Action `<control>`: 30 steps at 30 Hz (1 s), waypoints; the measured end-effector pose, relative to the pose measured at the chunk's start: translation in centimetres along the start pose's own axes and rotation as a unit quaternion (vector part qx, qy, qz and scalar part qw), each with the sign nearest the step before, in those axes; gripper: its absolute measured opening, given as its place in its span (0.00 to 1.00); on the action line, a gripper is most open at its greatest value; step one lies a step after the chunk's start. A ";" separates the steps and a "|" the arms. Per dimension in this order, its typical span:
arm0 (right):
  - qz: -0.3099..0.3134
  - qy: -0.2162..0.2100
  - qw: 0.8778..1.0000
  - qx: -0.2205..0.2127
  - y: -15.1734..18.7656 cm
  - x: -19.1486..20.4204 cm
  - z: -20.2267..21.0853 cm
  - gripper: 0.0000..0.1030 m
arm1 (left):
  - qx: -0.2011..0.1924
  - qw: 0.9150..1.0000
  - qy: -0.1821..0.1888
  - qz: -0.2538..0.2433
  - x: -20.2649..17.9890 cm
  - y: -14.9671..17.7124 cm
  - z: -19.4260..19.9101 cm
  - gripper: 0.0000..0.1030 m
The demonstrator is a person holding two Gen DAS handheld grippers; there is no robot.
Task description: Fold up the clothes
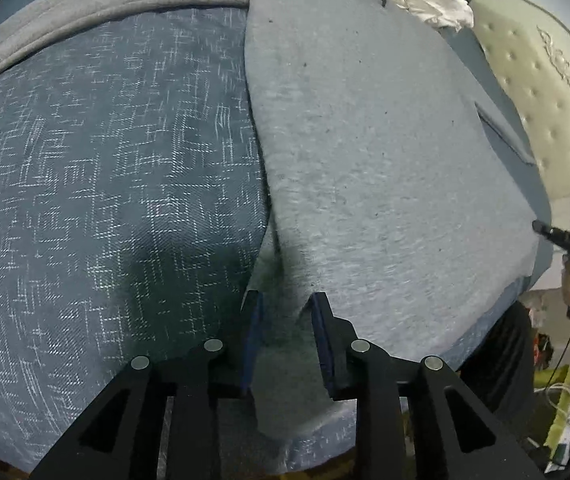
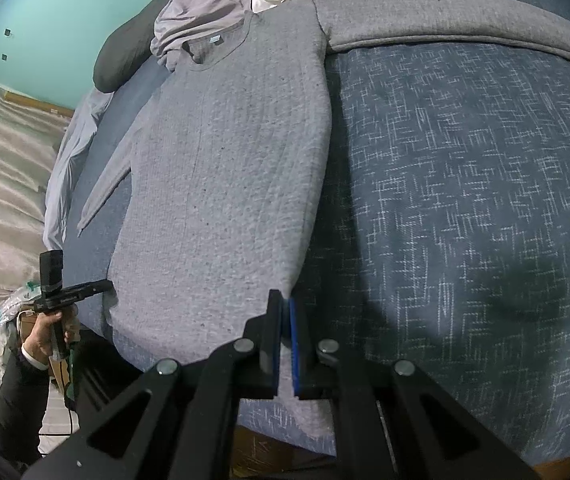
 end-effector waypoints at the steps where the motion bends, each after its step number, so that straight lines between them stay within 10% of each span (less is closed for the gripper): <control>1: 0.000 0.000 1.000 0.000 0.0 0.0 0.0 0.03 | 0.000 1.000 -0.001 -0.006 -0.1 0.0 0.0 0.11; 17: 0.002 -0.011 1.000 -0.027 -0.8 0.6 2.8 0.03 | -0.059 0.997 0.039 -0.001 0.4 -0.2 9.4 0.03; 25: -0.013 -0.002 1.000 0.017 -0.3 0.4 -0.6 0.03 | -0.004 1.000 0.014 0.017 1.5 -0.7 3.9 0.03; 30: -0.034 -0.007 0.999 0.040 0.0 -0.1 -1.1 0.32 | -0.004 0.999 0.028 0.027 2.3 -0.6 4.3 0.08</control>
Point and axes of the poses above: each gripper's, at about its wrist camera, not at the fingertips, and z roughly against the way its jaws point, x to its left, y to its underside, the point moved 1 cm from there along -z, roughly the way its jaws point, and after that the axes turned 5 degrees about y, right-handed, at the moved point
